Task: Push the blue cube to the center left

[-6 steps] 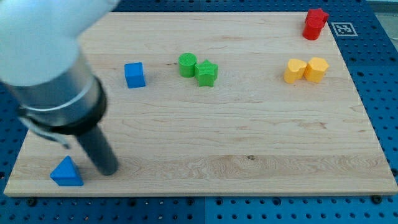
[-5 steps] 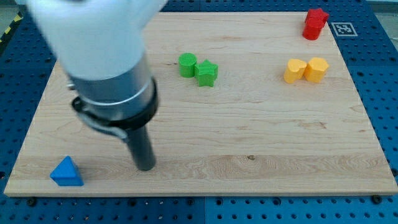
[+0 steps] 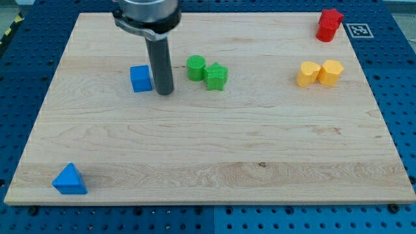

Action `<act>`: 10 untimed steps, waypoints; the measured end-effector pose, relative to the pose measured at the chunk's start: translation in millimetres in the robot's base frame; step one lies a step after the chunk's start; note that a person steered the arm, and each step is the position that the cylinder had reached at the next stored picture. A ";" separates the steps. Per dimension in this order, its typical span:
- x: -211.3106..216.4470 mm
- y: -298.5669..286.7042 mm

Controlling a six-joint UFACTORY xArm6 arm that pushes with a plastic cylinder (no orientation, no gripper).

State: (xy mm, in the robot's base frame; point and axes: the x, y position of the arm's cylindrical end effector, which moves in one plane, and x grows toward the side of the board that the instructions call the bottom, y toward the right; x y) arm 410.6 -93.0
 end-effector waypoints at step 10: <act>-26.9 -136.7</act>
